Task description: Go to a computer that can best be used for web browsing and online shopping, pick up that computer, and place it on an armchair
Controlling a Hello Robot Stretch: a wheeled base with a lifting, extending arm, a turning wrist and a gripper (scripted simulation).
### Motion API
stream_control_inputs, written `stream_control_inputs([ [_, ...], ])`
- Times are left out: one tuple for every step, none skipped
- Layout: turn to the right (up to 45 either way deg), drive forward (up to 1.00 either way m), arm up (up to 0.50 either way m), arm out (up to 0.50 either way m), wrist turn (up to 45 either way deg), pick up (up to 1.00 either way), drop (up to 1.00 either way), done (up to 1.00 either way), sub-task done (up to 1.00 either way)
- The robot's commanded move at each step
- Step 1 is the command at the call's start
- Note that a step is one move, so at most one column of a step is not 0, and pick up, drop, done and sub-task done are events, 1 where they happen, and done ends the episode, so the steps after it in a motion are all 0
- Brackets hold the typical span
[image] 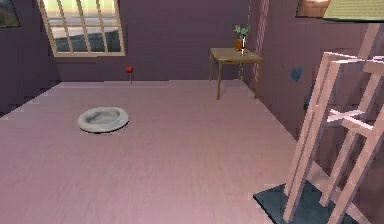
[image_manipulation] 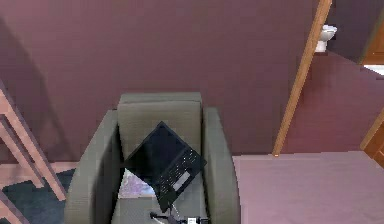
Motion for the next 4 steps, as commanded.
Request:
stream_control_inputs([
  [0.0,0.00,0.10,0.00,0.0,0.00,0.00,0.00,0.00],
  [0.0,0.00,0.50,0.00,0.0,0.00,0.00,0.00,0.00],
  [0.0,0.00,0.06,0.00,0.0,0.00,0.00,0.00,0.00],
  [0.0,0.00,0.00,0.00,-45.0,0.00,0.00,0.00,0.00],
])
